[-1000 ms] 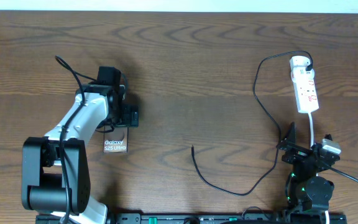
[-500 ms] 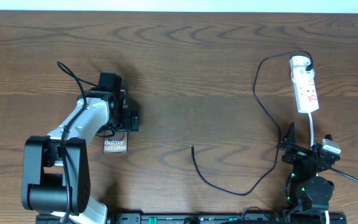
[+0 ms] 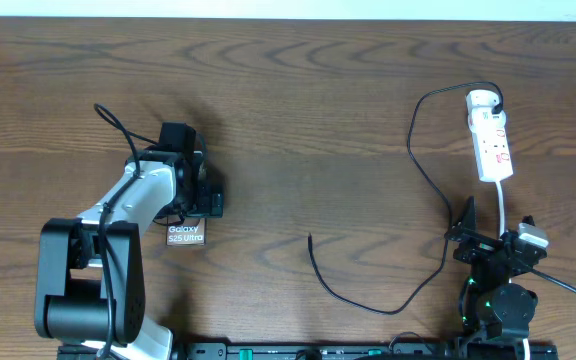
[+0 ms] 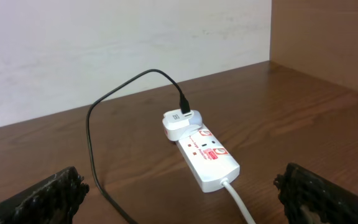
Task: Plug charger to phone and switch on socket
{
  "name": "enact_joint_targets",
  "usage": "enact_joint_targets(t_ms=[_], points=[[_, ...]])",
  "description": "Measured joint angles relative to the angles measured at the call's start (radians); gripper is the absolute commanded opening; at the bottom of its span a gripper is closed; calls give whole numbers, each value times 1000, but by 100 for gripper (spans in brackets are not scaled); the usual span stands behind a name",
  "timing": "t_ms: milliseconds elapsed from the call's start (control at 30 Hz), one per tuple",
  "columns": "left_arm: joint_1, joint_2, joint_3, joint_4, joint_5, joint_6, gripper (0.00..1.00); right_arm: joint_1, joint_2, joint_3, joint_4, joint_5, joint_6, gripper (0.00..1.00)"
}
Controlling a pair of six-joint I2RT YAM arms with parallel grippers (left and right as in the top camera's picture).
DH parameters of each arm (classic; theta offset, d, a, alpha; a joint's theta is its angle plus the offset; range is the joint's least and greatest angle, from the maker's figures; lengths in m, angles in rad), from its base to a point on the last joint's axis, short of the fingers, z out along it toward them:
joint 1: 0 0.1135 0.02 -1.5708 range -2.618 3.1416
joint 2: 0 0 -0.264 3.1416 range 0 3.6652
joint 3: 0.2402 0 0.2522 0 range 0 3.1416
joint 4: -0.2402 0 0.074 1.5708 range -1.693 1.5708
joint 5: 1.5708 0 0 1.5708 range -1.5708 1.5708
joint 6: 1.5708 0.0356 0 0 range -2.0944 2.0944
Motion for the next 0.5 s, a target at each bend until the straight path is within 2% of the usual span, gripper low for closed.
enact_joint_targets(t_ms=[500], points=[[0,0,0,19,0,9,98,0,0,0,0,0,0,99]])
